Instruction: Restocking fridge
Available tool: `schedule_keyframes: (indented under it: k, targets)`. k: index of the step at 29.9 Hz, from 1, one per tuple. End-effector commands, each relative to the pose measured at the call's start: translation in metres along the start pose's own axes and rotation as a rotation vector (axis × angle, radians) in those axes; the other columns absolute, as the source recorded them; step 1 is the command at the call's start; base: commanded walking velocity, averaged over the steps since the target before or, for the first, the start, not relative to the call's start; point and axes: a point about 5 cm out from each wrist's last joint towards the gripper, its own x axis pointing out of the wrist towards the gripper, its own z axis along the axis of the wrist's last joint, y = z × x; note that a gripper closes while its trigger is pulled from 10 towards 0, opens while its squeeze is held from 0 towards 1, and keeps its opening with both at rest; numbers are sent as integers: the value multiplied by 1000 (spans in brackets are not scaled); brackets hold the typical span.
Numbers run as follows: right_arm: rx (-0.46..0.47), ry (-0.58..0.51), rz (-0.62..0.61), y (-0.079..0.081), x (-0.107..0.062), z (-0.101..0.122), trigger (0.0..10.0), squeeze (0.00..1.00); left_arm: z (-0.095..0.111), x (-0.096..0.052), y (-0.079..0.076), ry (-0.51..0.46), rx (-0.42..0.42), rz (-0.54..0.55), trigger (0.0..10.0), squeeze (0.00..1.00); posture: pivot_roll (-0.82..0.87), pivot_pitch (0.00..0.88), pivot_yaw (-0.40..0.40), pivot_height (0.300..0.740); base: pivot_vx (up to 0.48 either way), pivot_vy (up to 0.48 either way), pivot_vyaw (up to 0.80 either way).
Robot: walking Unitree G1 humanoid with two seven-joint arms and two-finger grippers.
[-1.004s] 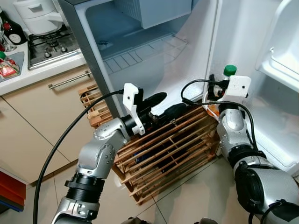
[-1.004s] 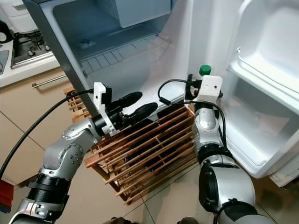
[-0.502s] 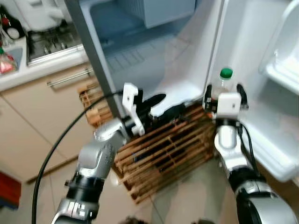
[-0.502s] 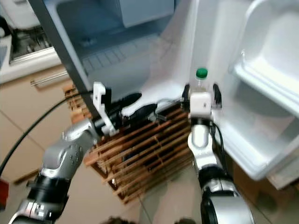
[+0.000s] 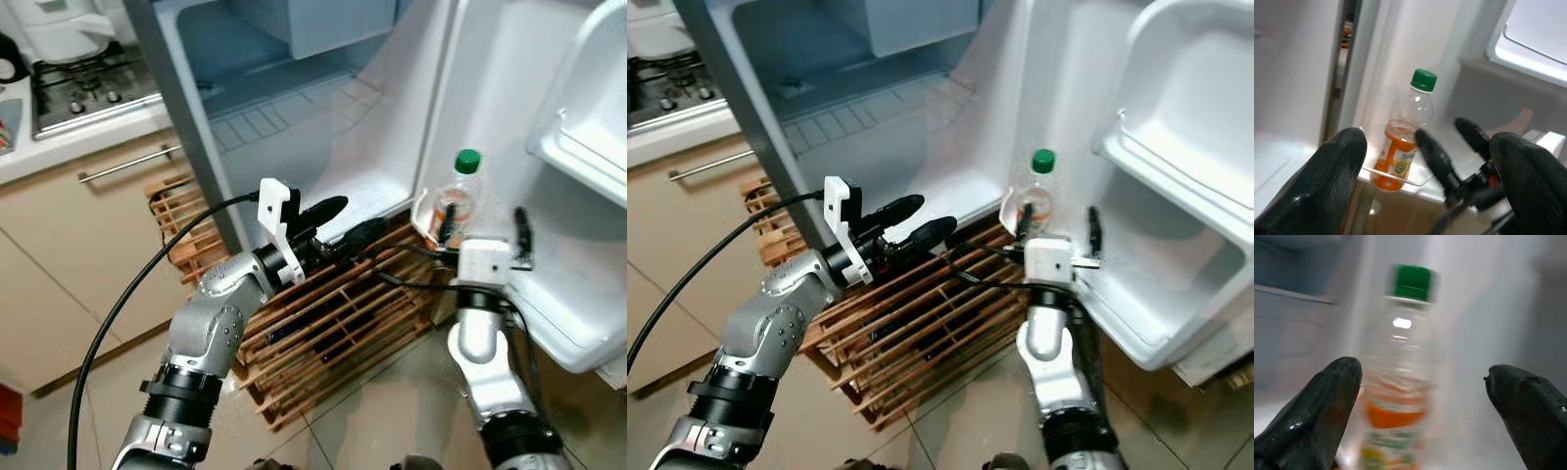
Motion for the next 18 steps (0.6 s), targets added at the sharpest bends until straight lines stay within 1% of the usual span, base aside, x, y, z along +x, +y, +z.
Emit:
schedule_keyframes:
  k: [1, 4, 5, 6, 7, 10, 11, 12, 13, 18]
  targets:
    - [51, -16, 22, 7, 5, 8, 10000, 0, 3, 0, 3, 4, 21, 2, 10000, 0, -128, 0, 102, 740, 0, 0, 0]
    - [141, 54, 48, 19, 5, 7, 10000, 0, 4, -2, 4, 2, 31, 8, 10000, 0, -120, 0, 100, 740, 0, 0, 0]
    - [170, 86, 42, 21, 4, 5, 10000, 0, 4, -2, 4, 2, 33, 10, 10000, 0, -119, 0, 100, 740, 0, 0, 0]
    - [170, 86, 42, 21, 4, 5, 10000, 0, 4, -2, 4, 2, 33, 10, 10000, 0, -119, 0, 100, 740, 0, 0, 0]
    - [199, 113, 32, 22, 4, 3, 10000, 0, 3, -3, 4, 2, 34, 11, 10000, 0, -119, 0, 100, 740, 0, 0, 0]
    - [315, 202, 7, 25, 8, -1, 10000, 0, 4, -4, 4, 4, 43, 15, 10000, 0, -107, 0, 96, 740, 0, 0, 0]
    - [367, 238, 6, 26, 10, -2, 10000, 0, 4, -5, 5, 5, 48, 17, 10000, 0, -104, 0, 96, 740, 0, 0, 0]
    - [367, 238, 6, 26, 10, -2, 10000, 0, 4, -5, 5, 5, 48, 17, 10000, 0, -104, 0, 96, 740, 0, 0, 0]
    - [389, 259, 11, 28, 9, -2, 10000, 0, 4, -6, 5, 5, 50, 19, 10000, 0, -104, 0, 96, 740, 0, 0, 0]
    - [392, 296, 21, 30, 9, -5, 10000, 0, 4, -6, 5, 7, 51, 21, 10000, 0, -100, 0, 95, 740, 0, 0, 0]
